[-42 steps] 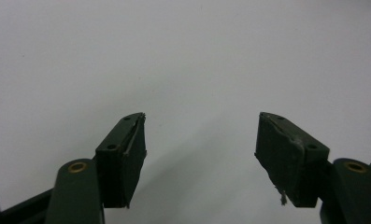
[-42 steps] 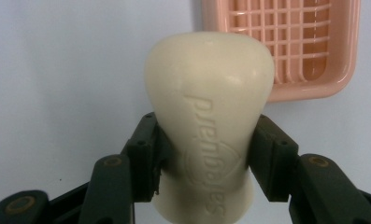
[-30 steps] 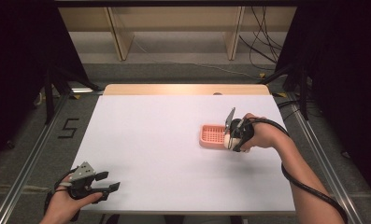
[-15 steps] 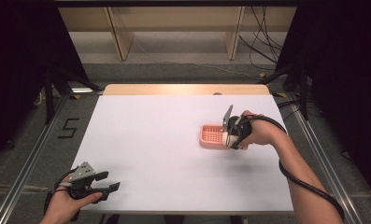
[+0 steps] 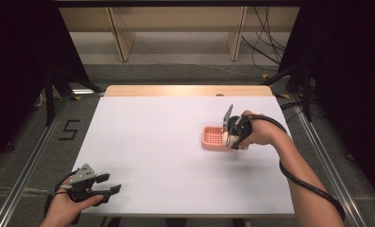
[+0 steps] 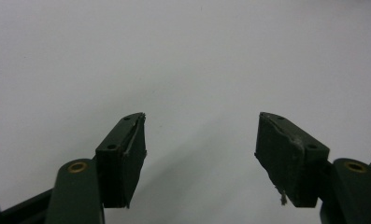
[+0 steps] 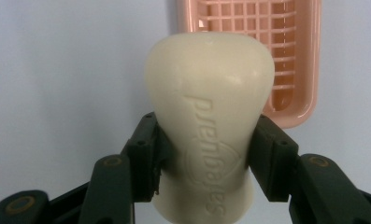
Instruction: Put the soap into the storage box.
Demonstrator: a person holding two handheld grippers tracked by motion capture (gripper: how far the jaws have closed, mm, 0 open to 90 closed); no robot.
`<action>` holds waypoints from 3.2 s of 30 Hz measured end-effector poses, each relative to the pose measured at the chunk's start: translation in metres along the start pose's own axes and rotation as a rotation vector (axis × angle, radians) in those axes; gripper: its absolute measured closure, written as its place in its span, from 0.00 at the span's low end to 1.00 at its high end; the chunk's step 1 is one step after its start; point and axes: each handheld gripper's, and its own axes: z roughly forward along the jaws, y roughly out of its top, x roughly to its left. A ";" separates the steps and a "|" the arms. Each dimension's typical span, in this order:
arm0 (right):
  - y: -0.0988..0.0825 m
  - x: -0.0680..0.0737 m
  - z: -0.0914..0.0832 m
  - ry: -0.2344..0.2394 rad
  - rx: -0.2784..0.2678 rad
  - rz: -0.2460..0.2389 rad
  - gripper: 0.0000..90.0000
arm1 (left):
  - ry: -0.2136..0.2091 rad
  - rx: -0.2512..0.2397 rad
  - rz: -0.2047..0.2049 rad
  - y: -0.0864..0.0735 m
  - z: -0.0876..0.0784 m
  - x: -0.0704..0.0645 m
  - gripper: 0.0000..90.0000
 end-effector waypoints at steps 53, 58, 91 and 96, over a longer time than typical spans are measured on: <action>0.025 -0.015 0.001 -0.006 -0.027 -0.022 0.56 | 0.000 -0.010 -0.003 0.000 0.000 0.000 0.37; 0.028 -0.014 0.000 -0.002 -0.026 0.000 0.56 | 0.004 -0.017 -0.004 0.000 0.000 0.000 0.37; 0.036 -0.022 0.006 -0.012 -0.046 -0.049 0.56 | 0.004 -0.020 -0.006 0.000 0.000 0.000 0.37; 0.038 -0.019 0.006 -0.006 -0.032 0.020 0.56 | 0.004 -0.020 -0.006 0.000 0.000 0.000 0.37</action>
